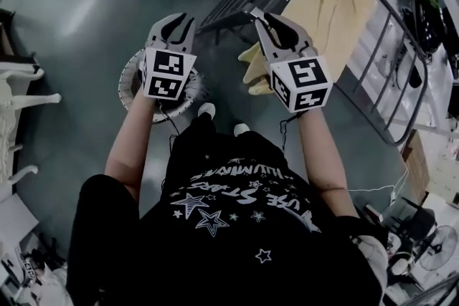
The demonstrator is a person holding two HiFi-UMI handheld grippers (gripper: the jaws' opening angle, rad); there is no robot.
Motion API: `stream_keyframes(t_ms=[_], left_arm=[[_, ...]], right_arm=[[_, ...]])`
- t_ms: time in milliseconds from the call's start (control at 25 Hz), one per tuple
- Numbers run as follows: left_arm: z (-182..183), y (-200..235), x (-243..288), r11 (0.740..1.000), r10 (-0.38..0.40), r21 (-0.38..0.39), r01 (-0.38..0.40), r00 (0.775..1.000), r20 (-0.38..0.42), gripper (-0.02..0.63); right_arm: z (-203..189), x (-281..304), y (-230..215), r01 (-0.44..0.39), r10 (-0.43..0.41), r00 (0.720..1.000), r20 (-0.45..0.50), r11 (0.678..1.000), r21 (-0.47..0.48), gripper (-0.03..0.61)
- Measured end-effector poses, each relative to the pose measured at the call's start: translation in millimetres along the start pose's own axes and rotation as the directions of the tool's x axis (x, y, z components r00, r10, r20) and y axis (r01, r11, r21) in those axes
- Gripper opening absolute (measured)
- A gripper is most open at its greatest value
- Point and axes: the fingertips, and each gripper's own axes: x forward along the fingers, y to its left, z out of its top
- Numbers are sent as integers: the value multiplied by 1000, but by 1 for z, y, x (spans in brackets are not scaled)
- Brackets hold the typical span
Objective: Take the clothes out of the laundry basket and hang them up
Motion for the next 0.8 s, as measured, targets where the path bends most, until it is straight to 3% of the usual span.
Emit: stream_keyframes(t_ms=[160, 400, 640, 800], left_arm=[[-36, -13, -22, 995, 90, -32, -93, 993, -70, 81], [-104, -43, -75, 955, 242, -118, -271, 946, -215, 81], [-166, -83, -136, 897, 335, -179, -405, 885, -324, 81], [-202, -111, -161, 864, 354, -210, -457, 849, -391, 82]], right_arm=[[-24, -3, 27, -132, 131, 991, -26, 991, -20, 71], [-74, -17, 73, -328, 323, 943, -78, 943, -61, 67], [-148, -37, 122, -481, 471, 865, -172, 876, -22, 67], [-198, -41, 141, -527, 519, 821, -239, 849, 34, 64]])
